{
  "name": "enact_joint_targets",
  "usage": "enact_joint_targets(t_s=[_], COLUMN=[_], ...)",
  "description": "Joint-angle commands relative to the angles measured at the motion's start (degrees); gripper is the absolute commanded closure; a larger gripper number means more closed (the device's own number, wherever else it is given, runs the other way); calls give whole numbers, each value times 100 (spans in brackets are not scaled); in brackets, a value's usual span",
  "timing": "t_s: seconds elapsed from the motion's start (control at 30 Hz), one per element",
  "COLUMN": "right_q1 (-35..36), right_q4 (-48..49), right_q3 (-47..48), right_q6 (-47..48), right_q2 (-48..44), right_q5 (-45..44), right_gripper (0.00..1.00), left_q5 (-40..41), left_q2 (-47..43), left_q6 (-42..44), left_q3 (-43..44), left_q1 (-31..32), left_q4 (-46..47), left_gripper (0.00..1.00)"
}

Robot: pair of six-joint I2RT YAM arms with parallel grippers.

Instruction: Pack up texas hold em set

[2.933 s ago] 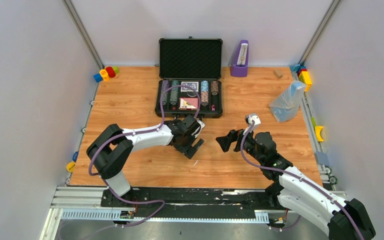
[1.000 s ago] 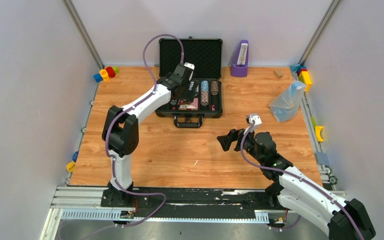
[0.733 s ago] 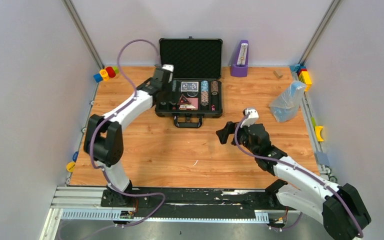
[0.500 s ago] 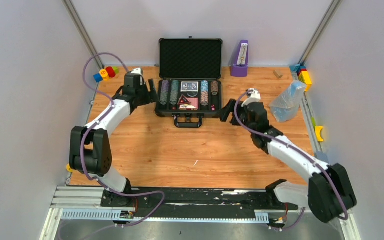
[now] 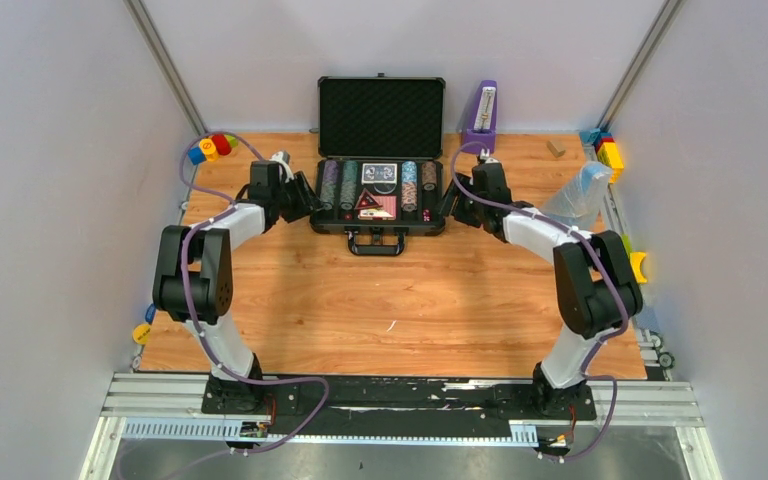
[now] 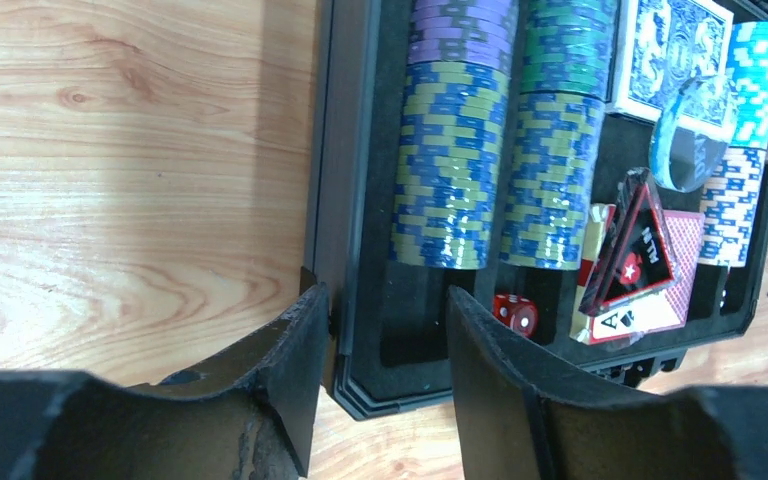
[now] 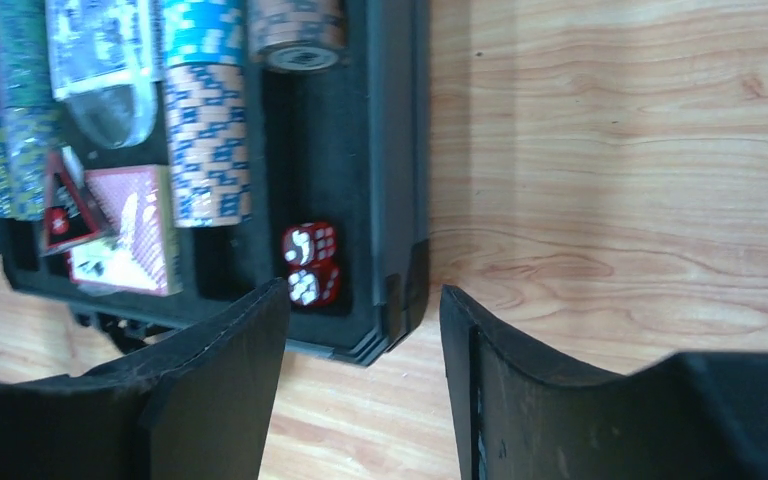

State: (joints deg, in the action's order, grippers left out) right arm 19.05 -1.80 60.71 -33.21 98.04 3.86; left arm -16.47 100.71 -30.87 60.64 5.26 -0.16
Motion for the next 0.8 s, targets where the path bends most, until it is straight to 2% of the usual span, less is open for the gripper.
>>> enact_joint_targets(t_s=[0.0, 0.13, 0.27, 0.53, 0.6, 0.67, 0.7, 0.77], right_q1=[-154, -167, -159, 58, 166, 262, 289, 351], right_q4=[-165, -535, -860, -995, -1071, -1166, -1197, -1200], right_q3=[495, 970, 1269, 1014, 1021, 1017, 959, 763], right_q6=[-119, -89, -12, 66, 126, 155, 157, 142], right_q2=[479, 1024, 1422, 1366, 1358, 1330, 1284, 1117], right_q5=[181, 79, 278, -61, -188, -251, -249, -245], right_gripper=[42, 43, 57, 64, 70, 81, 87, 93], left_q5=[-305, -206, -146, 154, 403, 686, 796, 860], left_q2=[168, 209, 319, 310, 235, 181, 162, 57], left_q6=[-162, -187, -77, 191, 292, 393, 409, 370], left_q3=[12, -91, -49, -201, -214, -189, -212, -361], left_q1=[2, 4, 9, 50, 152, 363, 402, 458], left_q4=[425, 416, 250, -87, -276, -490, -576, -567], left_gripper=[48, 50, 52, 65, 65, 68, 73, 81])
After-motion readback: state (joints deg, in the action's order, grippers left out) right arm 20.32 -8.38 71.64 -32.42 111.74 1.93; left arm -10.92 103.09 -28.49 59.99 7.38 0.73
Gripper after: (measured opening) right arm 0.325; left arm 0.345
